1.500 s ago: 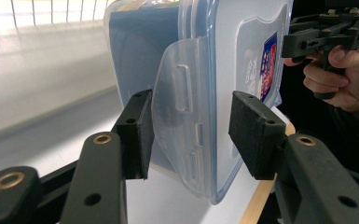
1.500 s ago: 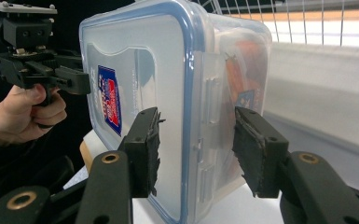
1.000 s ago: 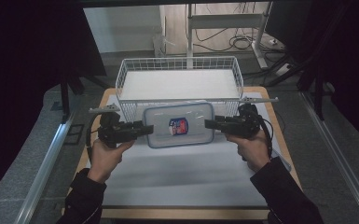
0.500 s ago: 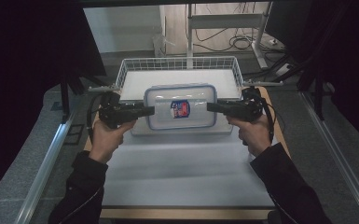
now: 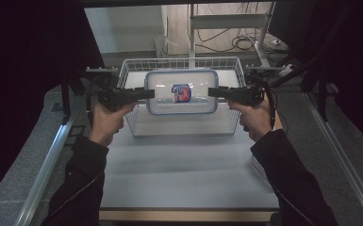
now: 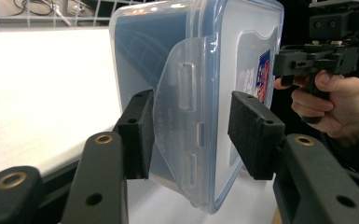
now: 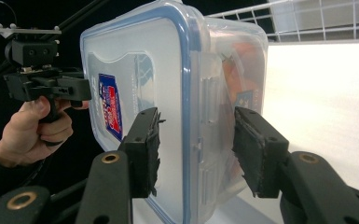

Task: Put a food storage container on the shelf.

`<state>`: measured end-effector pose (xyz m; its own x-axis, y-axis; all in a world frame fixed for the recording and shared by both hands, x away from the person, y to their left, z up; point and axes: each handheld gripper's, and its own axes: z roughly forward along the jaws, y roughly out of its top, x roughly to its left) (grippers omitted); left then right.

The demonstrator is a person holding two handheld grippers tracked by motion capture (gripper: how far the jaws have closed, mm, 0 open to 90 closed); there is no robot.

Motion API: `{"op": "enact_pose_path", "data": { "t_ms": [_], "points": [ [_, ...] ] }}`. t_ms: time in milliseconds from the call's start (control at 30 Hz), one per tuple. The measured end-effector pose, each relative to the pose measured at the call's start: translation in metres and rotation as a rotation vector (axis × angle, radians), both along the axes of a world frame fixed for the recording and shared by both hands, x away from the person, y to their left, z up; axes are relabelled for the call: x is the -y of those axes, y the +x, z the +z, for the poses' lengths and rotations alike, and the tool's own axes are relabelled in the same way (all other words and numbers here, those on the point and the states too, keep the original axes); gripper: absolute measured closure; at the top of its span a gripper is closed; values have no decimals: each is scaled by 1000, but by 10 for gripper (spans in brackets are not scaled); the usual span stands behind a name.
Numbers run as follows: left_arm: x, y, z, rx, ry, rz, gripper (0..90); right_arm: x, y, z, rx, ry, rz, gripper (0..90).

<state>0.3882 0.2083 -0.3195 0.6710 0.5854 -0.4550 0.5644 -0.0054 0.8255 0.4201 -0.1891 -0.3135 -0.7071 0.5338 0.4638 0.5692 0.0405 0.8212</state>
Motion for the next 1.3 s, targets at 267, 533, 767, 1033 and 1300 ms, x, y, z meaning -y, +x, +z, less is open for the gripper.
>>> {"op": "enact_pose_path", "data": {
  "t_ms": [267, 533, 767, 1033, 1300],
  "points": [
    [-4, 20, 8, -12, -11, 1, 520, -4, 19, 9, -8, 0, -7, 525],
    [-5, 36, 9, -25, -32, 8, 520, -6, 35, 18, -12, -1, -24, 526],
    [-4, 48, 8, -47, -43, 22, 519, -6, 48, 17, -41, 17, -40, 526],
    [-4, 58, 2, -72, -51, 35, 514, -7, 56, 11, -77, 19, -56, 525],
    [-5, 63, -3, -88, -74, 24, 522, -4, 63, 6, -103, 37, -59, 524]
  ]
}}
